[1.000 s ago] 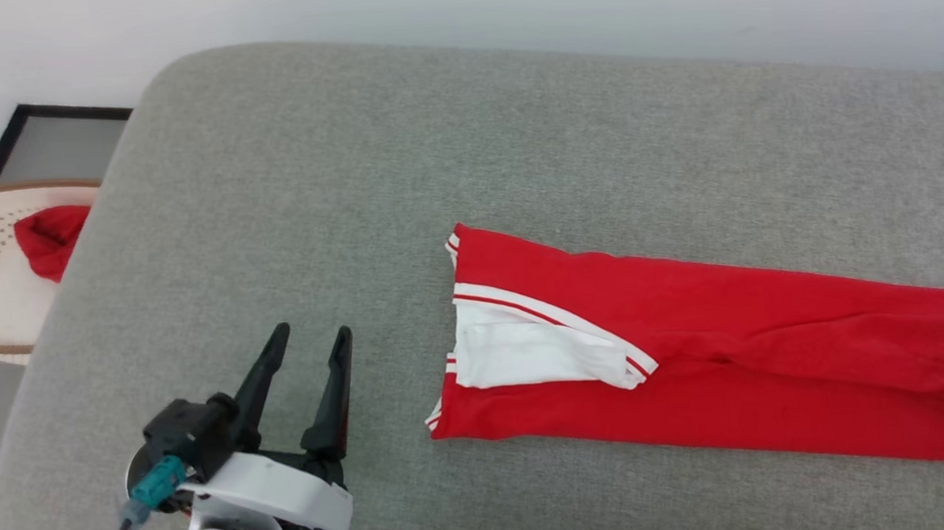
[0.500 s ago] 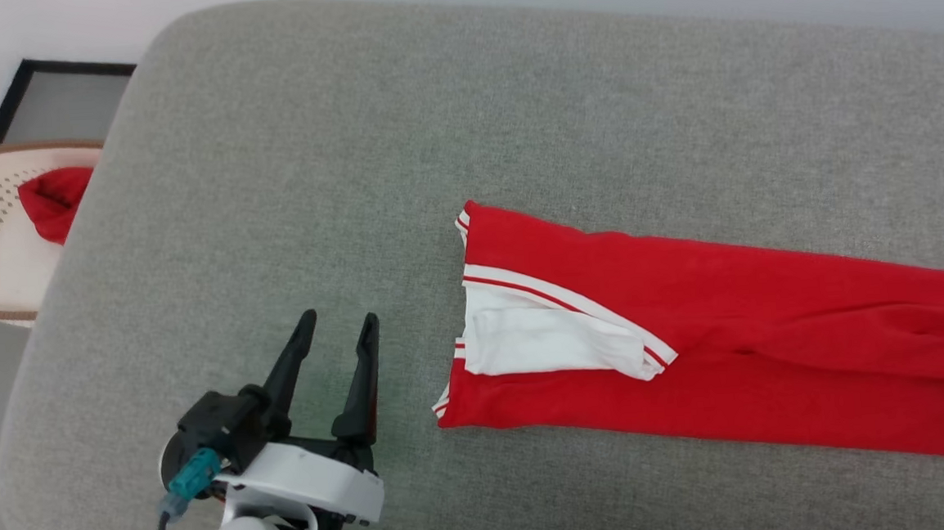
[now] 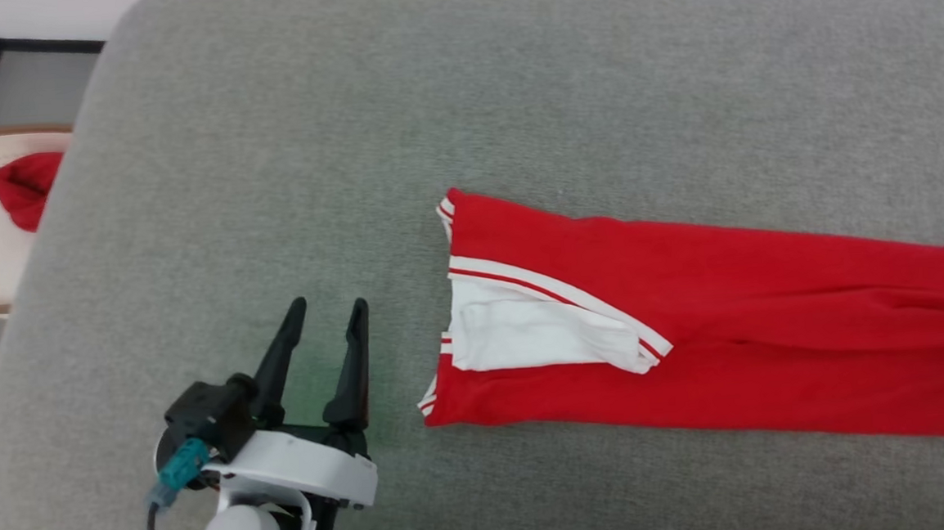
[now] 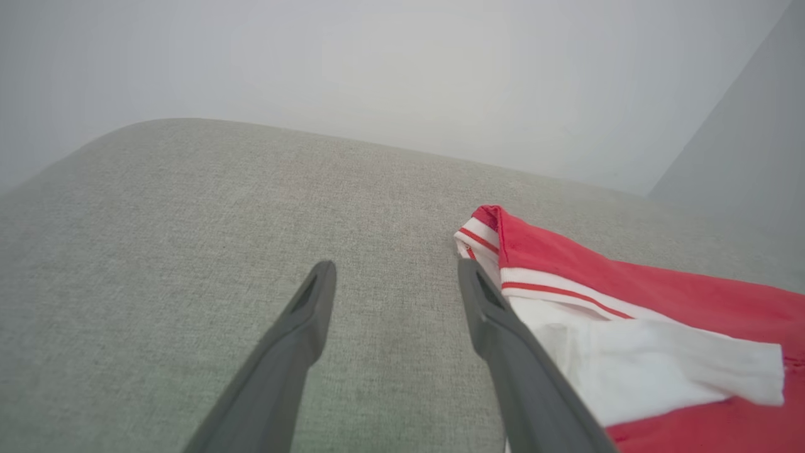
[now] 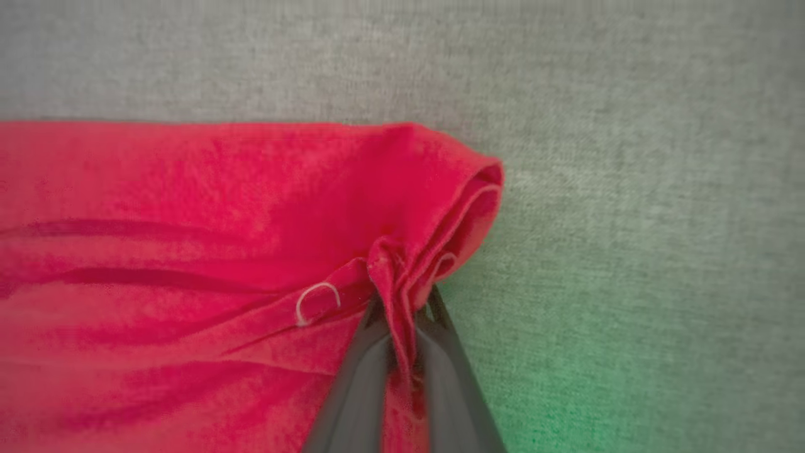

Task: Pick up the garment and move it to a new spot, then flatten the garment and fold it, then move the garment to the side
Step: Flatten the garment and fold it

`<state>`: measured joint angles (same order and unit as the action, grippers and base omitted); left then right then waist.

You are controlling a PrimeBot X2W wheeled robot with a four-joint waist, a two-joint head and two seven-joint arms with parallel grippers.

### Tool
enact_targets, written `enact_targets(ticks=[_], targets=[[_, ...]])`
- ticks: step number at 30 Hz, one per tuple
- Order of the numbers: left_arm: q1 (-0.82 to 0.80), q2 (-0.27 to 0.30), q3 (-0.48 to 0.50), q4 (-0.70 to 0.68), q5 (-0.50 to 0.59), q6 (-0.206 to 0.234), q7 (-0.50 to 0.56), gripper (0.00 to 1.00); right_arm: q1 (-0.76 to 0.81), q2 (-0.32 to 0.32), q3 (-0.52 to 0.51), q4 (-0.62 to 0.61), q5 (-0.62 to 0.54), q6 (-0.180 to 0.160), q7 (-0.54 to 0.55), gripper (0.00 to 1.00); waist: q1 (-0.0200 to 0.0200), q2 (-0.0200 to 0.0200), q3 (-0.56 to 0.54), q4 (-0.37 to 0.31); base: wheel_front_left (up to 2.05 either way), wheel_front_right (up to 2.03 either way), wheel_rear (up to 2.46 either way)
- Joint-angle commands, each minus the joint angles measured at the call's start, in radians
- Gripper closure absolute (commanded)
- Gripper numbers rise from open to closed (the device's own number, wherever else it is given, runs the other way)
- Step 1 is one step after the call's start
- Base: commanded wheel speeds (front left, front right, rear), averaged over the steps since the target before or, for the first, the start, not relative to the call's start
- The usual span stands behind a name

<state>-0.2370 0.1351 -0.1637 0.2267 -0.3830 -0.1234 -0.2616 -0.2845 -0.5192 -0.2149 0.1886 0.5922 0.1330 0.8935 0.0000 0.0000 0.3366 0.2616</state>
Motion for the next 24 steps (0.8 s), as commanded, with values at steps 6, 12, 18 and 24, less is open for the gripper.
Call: enact_targets(ticks=[6,12,18,24], targets=[[-0.001,0.003,0.036,-0.023,0.002,-0.008,-0.004,0.0,-0.035,-0.009,-0.049,0.041,-0.021,-0.006,-0.084,1.0,0.0,0.0,0.035,-0.068,0.0,0.0,0.0],[-0.023,0.032,0.03,-0.033,0.014,-0.009,-0.004,0.0,-0.095,-0.065,-0.137,0.089,-0.053,-0.004,-0.176,1.0,0.0,0.0,0.082,-0.124,0.0,0.0,0.0],[-0.043,0.069,0.006,-0.042,0.02,-0.008,-0.004,0.0,-0.129,-0.144,-0.23,0.162,-0.139,-0.003,-0.241,1.0,0.0,0.0,0.103,-0.153,0.0,0.0,0.0],[-0.046,0.084,-0.003,-0.03,0.01,-0.008,-0.004,0.0,-0.171,-0.15,-0.253,0.224,-0.178,-0.003,-0.29,1.0,0.0,0.0,0.085,-0.163,0.0,0.0,0.0]])
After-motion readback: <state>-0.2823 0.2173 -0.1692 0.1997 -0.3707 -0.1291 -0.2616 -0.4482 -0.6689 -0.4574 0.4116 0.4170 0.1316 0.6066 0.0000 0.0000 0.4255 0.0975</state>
